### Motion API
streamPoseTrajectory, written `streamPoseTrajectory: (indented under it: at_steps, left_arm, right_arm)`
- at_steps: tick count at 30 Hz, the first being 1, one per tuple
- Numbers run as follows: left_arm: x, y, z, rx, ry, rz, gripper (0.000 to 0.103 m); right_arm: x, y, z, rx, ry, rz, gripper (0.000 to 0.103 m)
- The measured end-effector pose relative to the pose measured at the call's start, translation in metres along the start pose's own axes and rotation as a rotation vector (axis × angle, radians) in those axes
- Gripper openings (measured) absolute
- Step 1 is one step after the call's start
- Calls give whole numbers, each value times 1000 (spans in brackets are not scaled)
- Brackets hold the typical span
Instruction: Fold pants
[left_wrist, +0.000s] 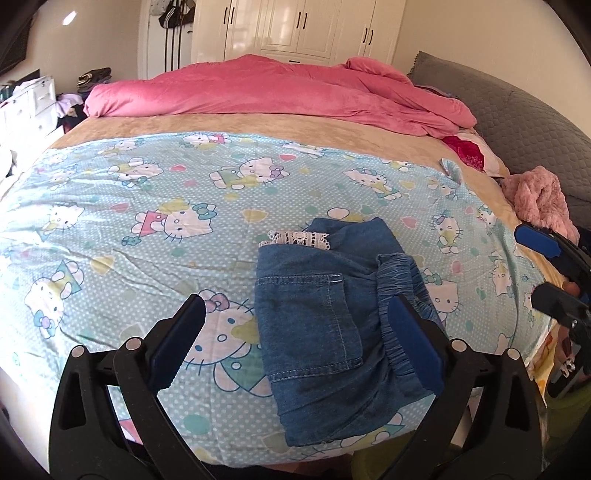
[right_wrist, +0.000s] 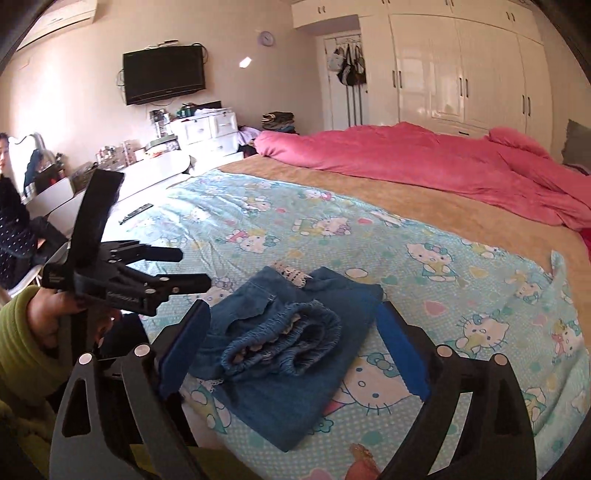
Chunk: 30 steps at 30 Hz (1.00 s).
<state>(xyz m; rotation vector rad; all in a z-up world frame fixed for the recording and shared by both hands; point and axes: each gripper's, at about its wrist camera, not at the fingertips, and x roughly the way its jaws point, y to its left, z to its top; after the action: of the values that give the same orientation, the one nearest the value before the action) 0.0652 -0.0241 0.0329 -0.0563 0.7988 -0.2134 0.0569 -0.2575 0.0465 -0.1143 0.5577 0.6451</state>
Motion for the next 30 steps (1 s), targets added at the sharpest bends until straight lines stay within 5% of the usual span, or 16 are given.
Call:
streamPoseTrajectory:
  at_steps: [16, 23, 27, 30]
  left_arm:
    - [39, 14, -14, -38, 91, 45, 93]
    - [62, 14, -21, -48, 141, 31, 93]
    - [78, 16, -22, -68, 159, -7, 93]
    - [90, 16, -21, -86, 175, -34, 93]
  right_arm:
    - [65, -41, -28, 209, 220, -96, 91]
    - [89, -45, -39, 249, 292, -76, 90]
    - [107, -49, -44, 280, 336, -37, 73]
    - [119, -52, -46, 316, 354, 2, 72]
